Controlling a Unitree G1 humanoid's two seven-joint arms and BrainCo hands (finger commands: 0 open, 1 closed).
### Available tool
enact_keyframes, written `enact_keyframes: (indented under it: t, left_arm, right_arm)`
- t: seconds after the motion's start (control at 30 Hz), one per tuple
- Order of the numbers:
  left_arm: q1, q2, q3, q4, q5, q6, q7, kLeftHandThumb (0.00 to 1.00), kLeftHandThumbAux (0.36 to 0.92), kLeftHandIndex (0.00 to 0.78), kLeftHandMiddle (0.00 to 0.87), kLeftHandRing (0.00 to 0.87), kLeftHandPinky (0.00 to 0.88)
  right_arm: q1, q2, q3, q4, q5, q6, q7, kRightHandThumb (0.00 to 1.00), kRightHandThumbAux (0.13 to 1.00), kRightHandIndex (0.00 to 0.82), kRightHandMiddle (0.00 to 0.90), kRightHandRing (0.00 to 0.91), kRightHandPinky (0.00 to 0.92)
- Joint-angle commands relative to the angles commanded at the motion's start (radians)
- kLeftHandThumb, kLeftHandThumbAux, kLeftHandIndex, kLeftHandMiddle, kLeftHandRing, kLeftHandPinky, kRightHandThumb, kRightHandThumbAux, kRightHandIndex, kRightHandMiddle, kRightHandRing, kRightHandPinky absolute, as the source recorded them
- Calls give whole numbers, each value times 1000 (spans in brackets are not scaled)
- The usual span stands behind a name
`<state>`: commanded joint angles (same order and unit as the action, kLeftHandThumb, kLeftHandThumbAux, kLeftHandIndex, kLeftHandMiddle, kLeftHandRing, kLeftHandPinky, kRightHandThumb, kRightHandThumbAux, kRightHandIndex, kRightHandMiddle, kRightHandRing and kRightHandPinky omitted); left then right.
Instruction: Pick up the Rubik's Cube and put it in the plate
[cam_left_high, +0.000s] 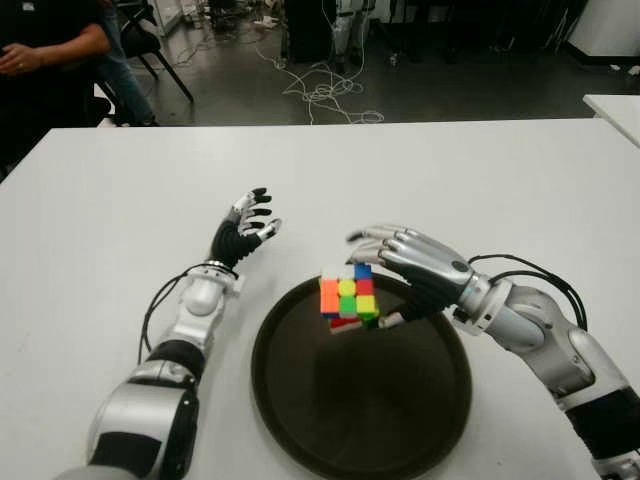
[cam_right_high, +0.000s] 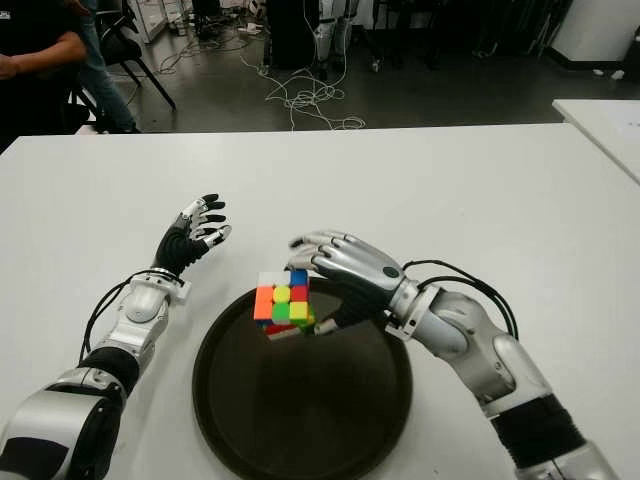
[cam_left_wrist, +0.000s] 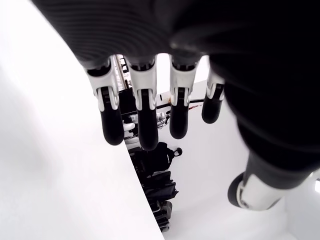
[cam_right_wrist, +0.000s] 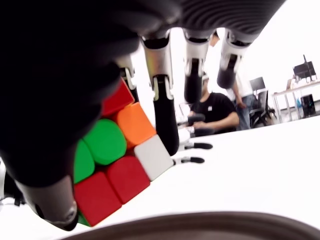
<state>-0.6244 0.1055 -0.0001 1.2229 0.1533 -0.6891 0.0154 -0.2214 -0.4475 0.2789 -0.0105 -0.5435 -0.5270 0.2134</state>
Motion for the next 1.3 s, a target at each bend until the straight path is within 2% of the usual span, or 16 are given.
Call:
enact_keyframes:
  t: [0.33, 0.77, 1.0, 1.3]
  left_arm:
    - [2, -1, -1, 0, 0, -13, 1, 83, 660, 153, 203, 218, 241]
    - [-1, 1, 0, 1, -3, -5, -13, 96, 686, 145, 193, 210, 231]
    - [0, -1, 3, 1, -8, -5, -19, 102, 671, 150, 199, 216, 240]
    - [-2, -1, 3, 2, -5, -1, -13, 101, 704, 146, 198, 216, 227]
  right_arm:
    - [0, 10, -8, 16, 25, -12, -20, 692, 731, 414, 0, 0, 0]
    - [-8, 6, -9, 31, 28, -22, -15, 691, 732, 413, 0, 0, 0]
    - [-8, 13, -11, 47, 35, -42, -27, 691, 732, 413, 0, 0, 0]
    - [-30, 13, -2, 73, 16, -34, -16, 691, 732, 414, 0, 0, 0]
